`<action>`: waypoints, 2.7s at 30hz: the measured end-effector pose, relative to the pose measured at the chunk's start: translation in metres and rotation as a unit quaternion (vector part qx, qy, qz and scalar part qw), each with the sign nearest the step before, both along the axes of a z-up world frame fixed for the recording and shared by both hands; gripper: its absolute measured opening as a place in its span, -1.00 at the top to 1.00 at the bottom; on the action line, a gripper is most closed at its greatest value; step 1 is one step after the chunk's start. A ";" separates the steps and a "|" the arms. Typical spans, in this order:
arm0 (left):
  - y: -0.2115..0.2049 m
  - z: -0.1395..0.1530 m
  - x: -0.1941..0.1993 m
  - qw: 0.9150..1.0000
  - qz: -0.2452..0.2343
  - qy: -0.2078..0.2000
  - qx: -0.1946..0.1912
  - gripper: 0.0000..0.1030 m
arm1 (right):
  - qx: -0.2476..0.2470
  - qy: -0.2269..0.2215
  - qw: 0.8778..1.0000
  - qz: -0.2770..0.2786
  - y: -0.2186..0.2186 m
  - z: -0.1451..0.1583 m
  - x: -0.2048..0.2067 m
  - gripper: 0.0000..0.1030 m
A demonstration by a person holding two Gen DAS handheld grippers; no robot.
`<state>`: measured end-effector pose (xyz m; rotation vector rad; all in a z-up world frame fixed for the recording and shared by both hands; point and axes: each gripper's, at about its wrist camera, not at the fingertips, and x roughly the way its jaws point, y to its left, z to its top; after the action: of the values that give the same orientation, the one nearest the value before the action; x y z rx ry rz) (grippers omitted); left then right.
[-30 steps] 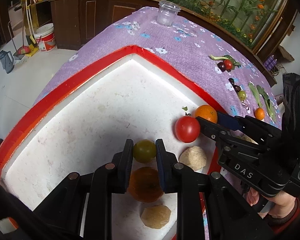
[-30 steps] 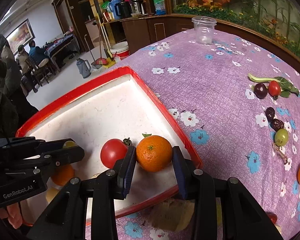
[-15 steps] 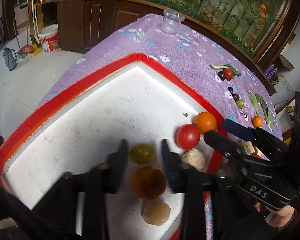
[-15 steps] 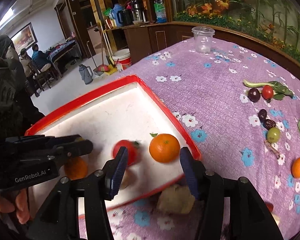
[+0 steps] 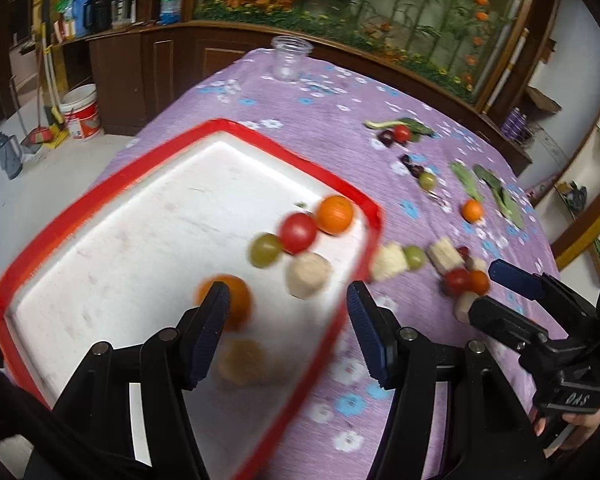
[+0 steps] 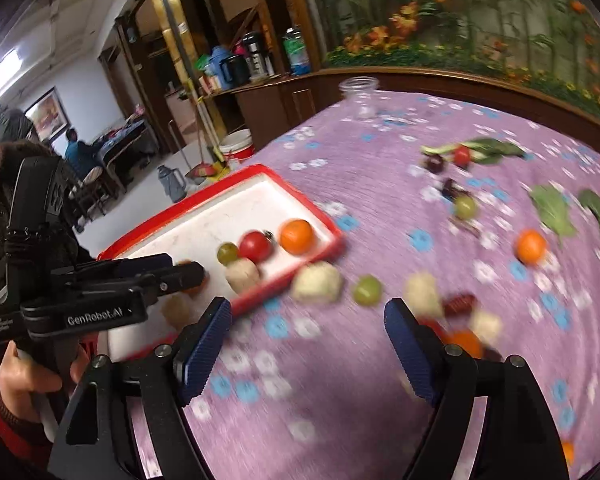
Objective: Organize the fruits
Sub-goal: 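Move both open tools back over the table toward the remaining pieces, then grasp a beige cube with the left tool while the right tool grasps a mandarin orange, then carry the beige cube with the left tool while the right tool carries the orange to the tray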
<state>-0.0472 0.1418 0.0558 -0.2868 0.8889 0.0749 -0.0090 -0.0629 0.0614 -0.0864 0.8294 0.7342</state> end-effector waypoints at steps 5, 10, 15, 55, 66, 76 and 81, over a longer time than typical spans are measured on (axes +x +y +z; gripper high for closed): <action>-0.033 0.005 -0.006 0.999 -0.040 -0.010 0.005 -0.15 | 0.007 -0.004 0.999 -0.046 -0.055 0.001 -0.010 -0.56; -0.066 0.005 -0.004 0.996 -0.083 -0.012 0.007 -0.15 | 0.003 0.000 0.996 -0.089 -0.103 -0.003 -0.020 -0.56; -0.095 0.001 0.004 0.993 -0.118 -0.005 0.012 -0.15 | -0.006 0.000 0.993 -0.115 -0.132 -0.008 -0.027 -0.55; -0.174 -0.040 0.054 0.975 -0.220 0.030 0.026 0.55 | -0.062 0.025 0.970 -0.233 -0.210 -0.046 0.009 0.34; -0.166 -0.025 0.038 0.976 -0.218 0.010 -0.003 0.55 | -0.047 0.007 0.973 -0.225 -0.202 -0.028 -0.003 0.36; -0.140 -0.004 0.016 0.980 -0.197 -0.015 -0.010 0.55 | -0.031 -0.012 0.985 -0.171 -0.160 -0.006 -0.017 0.37; -0.122 0.007 0.006 0.983 -0.180 -0.025 -0.001 0.55 | -0.031 -0.014 0.989 -0.145 -0.136 -0.004 -0.021 0.37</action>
<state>-0.0408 0.0199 0.0631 -0.1251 0.8780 -0.2674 -0.0301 -0.1988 0.0572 -0.0304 0.8166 0.4324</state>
